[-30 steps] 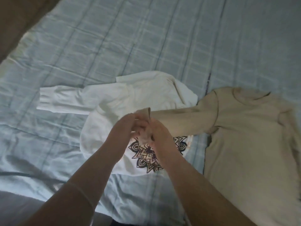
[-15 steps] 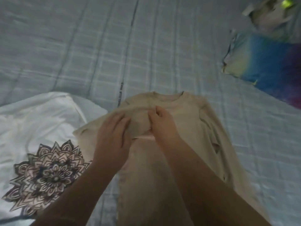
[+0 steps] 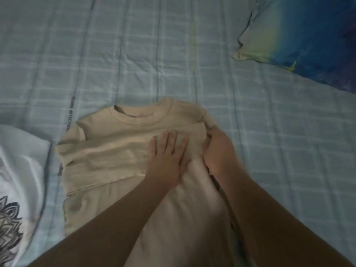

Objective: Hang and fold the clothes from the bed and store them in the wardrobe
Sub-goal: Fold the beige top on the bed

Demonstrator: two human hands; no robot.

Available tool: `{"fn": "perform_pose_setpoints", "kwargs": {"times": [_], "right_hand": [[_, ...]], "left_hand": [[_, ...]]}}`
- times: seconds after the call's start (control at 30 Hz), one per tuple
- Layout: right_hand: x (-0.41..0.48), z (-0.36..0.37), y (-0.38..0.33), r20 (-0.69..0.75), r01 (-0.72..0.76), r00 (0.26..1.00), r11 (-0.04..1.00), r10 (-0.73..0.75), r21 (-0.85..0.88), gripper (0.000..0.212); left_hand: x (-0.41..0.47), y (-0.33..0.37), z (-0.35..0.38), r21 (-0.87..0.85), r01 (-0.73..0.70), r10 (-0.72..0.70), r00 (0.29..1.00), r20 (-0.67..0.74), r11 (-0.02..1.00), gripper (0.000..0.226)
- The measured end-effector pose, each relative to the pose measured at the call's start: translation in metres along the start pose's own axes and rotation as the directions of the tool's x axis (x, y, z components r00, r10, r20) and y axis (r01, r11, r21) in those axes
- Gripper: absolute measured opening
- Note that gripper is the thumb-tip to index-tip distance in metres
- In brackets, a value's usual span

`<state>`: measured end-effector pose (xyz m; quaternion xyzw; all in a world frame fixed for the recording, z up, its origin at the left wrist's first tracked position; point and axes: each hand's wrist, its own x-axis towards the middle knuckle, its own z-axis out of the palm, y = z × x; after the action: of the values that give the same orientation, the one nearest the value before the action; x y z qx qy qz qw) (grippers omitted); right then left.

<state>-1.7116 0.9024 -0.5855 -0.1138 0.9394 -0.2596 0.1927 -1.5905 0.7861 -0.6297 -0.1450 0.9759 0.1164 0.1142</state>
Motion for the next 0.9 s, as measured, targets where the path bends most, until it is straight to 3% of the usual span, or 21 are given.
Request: {"fn": "perform_pose_setpoints", "kwargs": {"times": [0.1, 0.2, 0.33, 0.5, 0.67, 0.77, 0.9], "right_hand": [[-0.004, 0.007, 0.017, -0.035, 0.009, 0.999, 0.999, -0.01, -0.034, 0.028], [-0.013, 0.005, 0.027, -0.138, 0.079, 0.988, 0.991, -0.064, 0.105, 0.027], [-0.055, -0.028, 0.068, -0.295, -0.005, 0.955, 0.993, 0.038, 0.114, 0.02], [-0.143, -0.055, 0.146, -0.137, -0.316, 0.943, 0.945, 0.304, -0.082, 0.035], [-0.182, -0.069, 0.194, 0.11, -0.46, 0.871, 0.874, 0.478, -0.155, 0.021], [-0.179, -0.09, 0.212, 0.255, -0.363, 0.865, 0.891, 0.431, -0.273, 0.03], [-0.16, -0.135, 0.238, 0.351, -0.263, 0.881, 0.945, 0.318, -0.195, 0.041]], "left_hand": [[-0.003, 0.002, 0.0, 0.02, 0.006, -0.006, 1.0, -0.02, 1.0, 0.063], [-0.009, 0.004, -0.008, 0.006, -0.018, 0.018, 0.999, -0.04, 1.0, 0.061], [-0.027, 0.021, -0.02, -0.067, -0.11, 0.107, 0.993, -0.04, 0.992, 0.06], [-0.053, 0.067, -0.024, -0.135, -0.198, 0.197, 0.98, -0.019, 0.971, 0.058], [-0.062, 0.121, -0.025, -0.174, -0.364, 0.362, 0.931, -0.042, 0.915, 0.054], [-0.065, 0.152, -0.024, -0.222, -0.361, 0.369, 0.93, -0.01, 0.906, 0.059], [-0.055, 0.191, -0.015, -0.249, -0.427, 0.434, 0.9, -0.03, 0.869, 0.058]]}}
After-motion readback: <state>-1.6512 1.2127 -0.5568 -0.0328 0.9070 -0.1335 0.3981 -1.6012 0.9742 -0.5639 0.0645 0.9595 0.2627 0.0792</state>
